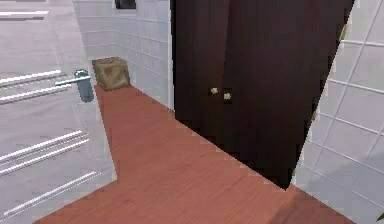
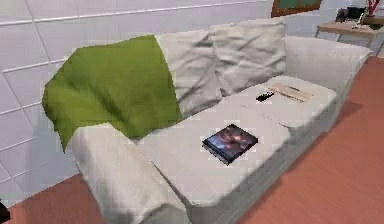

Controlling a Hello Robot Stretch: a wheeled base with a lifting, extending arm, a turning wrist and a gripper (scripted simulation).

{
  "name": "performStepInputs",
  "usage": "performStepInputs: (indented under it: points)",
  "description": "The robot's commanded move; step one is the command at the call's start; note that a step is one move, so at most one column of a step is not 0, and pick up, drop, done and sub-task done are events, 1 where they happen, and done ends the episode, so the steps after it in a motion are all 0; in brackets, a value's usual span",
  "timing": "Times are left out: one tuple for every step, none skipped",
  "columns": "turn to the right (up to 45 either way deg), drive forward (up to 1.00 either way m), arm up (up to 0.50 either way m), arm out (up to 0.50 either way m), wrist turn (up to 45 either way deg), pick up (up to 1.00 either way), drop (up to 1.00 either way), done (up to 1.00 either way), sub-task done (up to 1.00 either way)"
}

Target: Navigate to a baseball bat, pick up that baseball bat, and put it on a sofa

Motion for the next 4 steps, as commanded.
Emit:
performStepInputs:
  points:
    - [0.0,1.0,0.0,0.0,0.0,0.0,0.0,0.0,0.0]
    - [0.0,0.6,0.0,0.0,0.0,0.0,0.0,0.0,0.0]
    - [-45.0,0.0,0.0,0.0,0.0,0.0,0.0,0.0,0.0]
    - [-9.0,0.0,0.0,0.0,0.0,0.0,0.0,0.0,0.0]
